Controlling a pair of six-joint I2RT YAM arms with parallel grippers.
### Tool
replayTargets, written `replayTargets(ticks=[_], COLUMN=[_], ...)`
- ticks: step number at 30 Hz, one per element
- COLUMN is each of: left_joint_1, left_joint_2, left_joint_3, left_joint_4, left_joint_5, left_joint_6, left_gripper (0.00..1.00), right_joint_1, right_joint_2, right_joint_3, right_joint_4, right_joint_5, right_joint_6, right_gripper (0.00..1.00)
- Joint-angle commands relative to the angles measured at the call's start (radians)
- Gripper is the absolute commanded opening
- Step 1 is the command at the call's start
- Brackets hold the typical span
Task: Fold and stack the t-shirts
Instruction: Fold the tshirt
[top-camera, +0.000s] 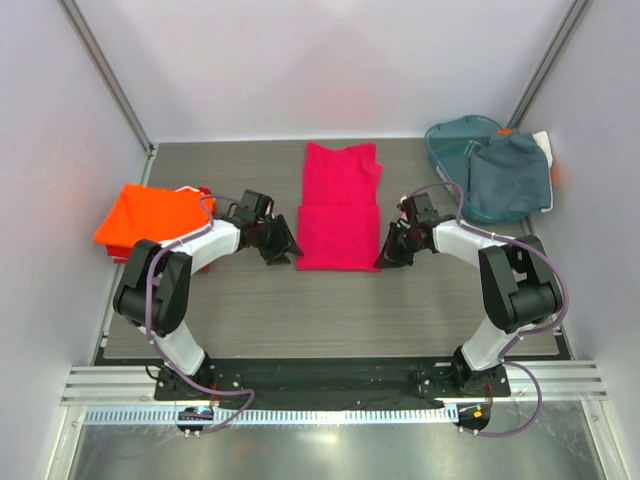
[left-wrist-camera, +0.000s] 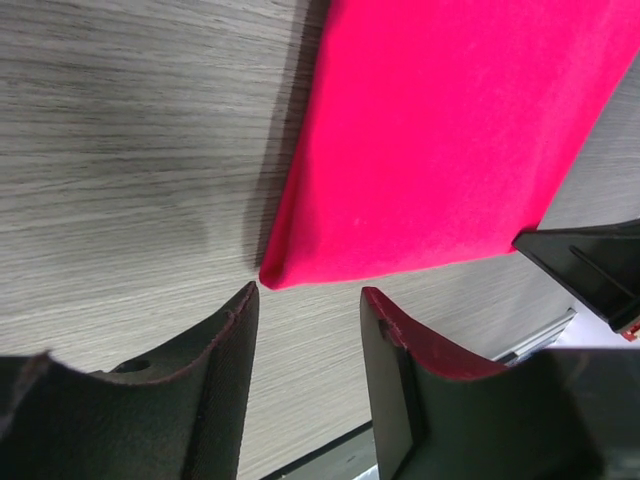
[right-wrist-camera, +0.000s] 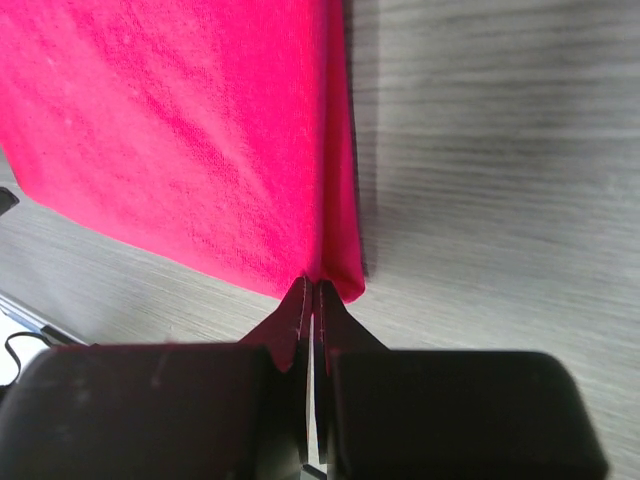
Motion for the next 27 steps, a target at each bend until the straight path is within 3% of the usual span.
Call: replayTargets(ticks=[1, 10, 19, 27], left_joint_1=[-0.005, -0.038, -0.077, -0.087], left_joint_2=[0.018, 0.012, 0.035, 0.053], left_joint_3=[-0.006, -0.047, -0.081, -0.072], left_joint_4=[0.033, 0.062, 0.091, 0.087], left_joint_5=[-0.01, -0.016, -0.028, -0.054], left_joint_6=[0.017, -0.005, -0.029, -0.035], left_gripper=[0.46, 0.43, 0.45, 0.45], right_joint_1=[0.005, 0.005, 0.005, 0.005], right_joint_2=[-0.055, -0.046, -0.07, -0.049], right_joint_3=[-0.022, -0.071, -0.097, -0.078], right_joint_4=[-0.008, -0.008, -0.011, -0.034], right_joint_5=[0.023, 0.05, 0.106, 0.124], right_joint_6=[0.008, 0.01, 0.013, -0.01], right_gripper=[0.03, 0.08, 0.45, 0.46])
